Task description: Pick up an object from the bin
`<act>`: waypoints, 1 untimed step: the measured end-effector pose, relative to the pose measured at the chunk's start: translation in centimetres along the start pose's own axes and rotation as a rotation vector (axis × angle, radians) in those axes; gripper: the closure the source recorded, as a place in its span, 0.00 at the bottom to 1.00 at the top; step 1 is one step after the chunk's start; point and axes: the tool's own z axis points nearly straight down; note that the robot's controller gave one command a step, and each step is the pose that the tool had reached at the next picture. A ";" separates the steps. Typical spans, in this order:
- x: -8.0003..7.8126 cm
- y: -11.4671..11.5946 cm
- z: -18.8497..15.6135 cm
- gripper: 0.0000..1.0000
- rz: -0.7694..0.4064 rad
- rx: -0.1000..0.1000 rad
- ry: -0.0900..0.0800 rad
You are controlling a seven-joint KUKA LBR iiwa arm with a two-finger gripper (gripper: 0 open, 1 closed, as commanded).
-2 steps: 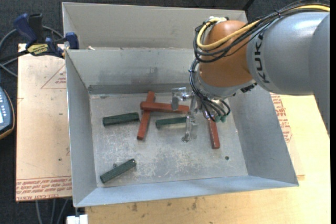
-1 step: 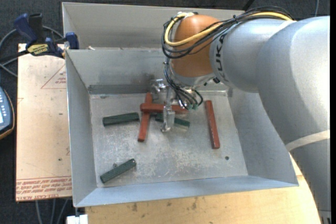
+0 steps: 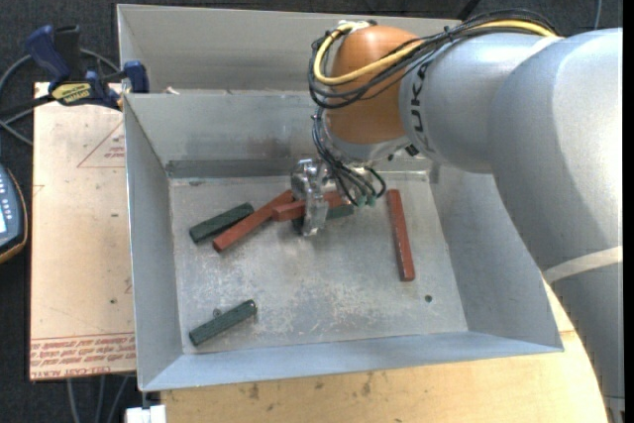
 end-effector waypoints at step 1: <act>3.1 0.3 -10.2 1.00 0.000 0.000 -0.002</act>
Offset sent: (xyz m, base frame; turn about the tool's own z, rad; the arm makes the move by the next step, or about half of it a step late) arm -0.0341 -0.0020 0.0970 0.0008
